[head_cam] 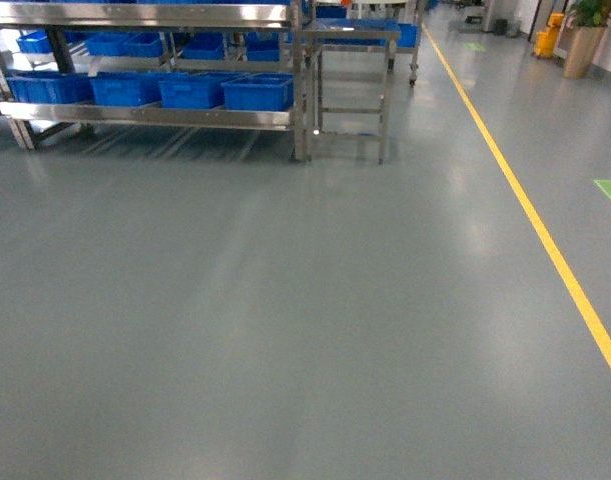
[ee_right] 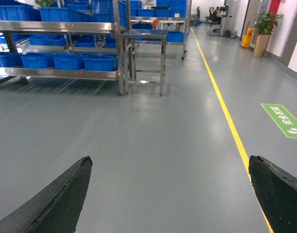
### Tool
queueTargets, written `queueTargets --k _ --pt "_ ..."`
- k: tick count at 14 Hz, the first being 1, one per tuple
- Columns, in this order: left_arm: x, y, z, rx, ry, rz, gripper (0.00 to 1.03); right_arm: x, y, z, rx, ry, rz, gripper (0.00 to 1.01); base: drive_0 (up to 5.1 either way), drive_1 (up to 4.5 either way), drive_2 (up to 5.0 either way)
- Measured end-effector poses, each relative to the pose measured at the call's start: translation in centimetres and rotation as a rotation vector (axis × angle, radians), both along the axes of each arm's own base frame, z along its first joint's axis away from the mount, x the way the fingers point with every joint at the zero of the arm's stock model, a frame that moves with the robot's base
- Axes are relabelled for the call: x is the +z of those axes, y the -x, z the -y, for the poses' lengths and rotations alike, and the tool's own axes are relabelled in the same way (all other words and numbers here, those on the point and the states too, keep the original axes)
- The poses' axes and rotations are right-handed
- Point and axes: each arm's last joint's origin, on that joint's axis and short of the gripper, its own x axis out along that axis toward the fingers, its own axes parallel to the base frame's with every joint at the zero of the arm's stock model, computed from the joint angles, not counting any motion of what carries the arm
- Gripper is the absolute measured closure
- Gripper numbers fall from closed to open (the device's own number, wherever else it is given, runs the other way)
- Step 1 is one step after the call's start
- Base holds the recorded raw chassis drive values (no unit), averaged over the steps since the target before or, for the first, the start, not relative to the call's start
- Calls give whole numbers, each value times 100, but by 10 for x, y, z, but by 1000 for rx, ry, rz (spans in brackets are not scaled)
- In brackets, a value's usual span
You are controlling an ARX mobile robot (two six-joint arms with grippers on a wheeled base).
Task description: Pick blue part to blue bin on bottom shelf
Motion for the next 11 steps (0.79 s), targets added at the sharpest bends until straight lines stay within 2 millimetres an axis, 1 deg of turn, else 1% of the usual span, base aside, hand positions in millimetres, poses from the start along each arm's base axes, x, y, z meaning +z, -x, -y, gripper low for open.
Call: queueTargets --k 5,7,11 --pt "0 0 0 0 0 0 59 0 0 0 0 0 0 3 -157 -157 -157" --pt "0 0 0 -5 -1 -2 59 0 0 0 0 0 0 3 -25 -25 -25" --pt "0 0 0 1 0 1 59 0 0 0 0 0 1 3 -12 396 -419"
